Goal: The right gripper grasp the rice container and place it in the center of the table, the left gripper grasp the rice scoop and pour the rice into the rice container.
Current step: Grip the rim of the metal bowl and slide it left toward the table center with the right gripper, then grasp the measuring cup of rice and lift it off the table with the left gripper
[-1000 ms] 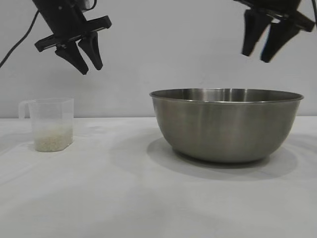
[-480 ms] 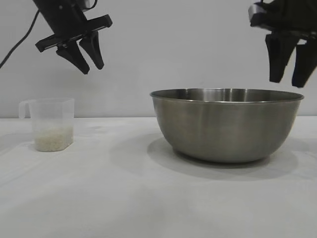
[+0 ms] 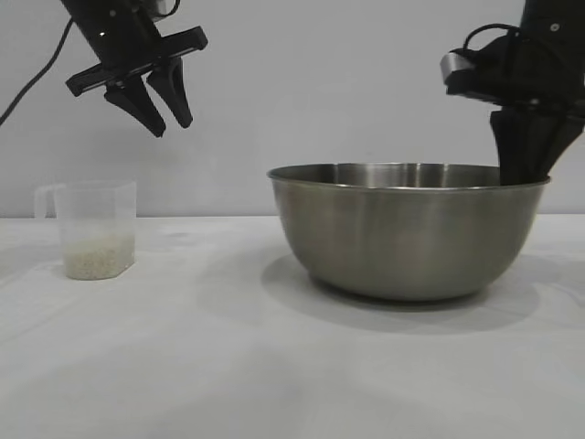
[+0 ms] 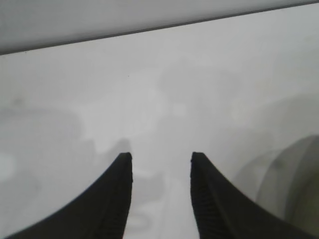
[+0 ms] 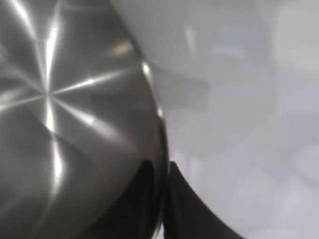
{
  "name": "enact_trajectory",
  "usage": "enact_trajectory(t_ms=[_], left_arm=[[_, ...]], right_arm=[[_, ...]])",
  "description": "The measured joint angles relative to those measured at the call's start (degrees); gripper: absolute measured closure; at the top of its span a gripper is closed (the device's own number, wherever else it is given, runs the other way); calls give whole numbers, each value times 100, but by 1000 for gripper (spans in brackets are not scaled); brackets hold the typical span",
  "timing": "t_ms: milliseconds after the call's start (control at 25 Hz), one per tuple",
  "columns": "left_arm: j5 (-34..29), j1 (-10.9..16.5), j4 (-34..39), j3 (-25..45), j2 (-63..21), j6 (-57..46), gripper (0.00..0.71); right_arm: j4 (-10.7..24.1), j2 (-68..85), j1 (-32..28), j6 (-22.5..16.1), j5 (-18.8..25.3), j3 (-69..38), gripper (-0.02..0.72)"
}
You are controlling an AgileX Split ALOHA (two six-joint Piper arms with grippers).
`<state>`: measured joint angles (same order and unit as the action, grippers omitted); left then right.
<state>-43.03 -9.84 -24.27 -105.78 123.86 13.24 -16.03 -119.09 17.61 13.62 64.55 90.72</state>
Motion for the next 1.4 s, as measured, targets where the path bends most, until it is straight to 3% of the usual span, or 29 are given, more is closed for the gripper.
enact_trajectory(t_ms=[360, 400, 440, 480, 600, 680, 840, 920, 960, 1040, 1160, 1240, 1280, 1400], left_arm=[[-14, 0, -12, 0, 0, 0, 478], [-14, 0, -12, 0, 0, 0, 478], [-14, 0, -12, 0, 0, 0, 478], [-14, 0, -12, 0, 0, 0, 478], [-14, 0, -12, 0, -33, 0, 478], [23, 0, -12, 0, -61, 0, 478], [24, 0, -12, 0, -84, 0, 478], [24, 0, -12, 0, -102, 0, 478], [36, 0, -12, 0, -111, 0, 478], [36, 0, -12, 0, -111, 0, 478], [48, 0, -12, 0, -111, 0, 478], [58, 0, -12, 0, -111, 0, 478], [58, 0, -12, 0, -123, 0, 478], [58, 0, -12, 0, -161, 0, 478]], right_arm=[[-325, -39, 96, 34, -106, 0, 703], [-325, -39, 96, 34, -106, 0, 655], [-325, -29, 110, 34, -148, -10, 655], [-296, 36, 120, 34, -191, -34, 585], [-268, 453, 120, 193, -288, -48, 470], [-268, 863, 120, 294, -423, -147, 455], [-268, 1756, 120, 355, -1291, -932, 455], [-268, 2234, 132, 368, -1980, -1705, 414], [-233, 2435, 173, 368, -2286, -2141, 434], [43, 2925, 303, 368, -3033, -2966, 434], [948, 3618, 464, 368, -4076, -4194, 434], [1215, 4122, 464, 368, -4581, -4907, 434], [1170, 4331, 422, 357, -4690, -5135, 434], [467, 5114, 235, 335, -4678, -5684, 434]])
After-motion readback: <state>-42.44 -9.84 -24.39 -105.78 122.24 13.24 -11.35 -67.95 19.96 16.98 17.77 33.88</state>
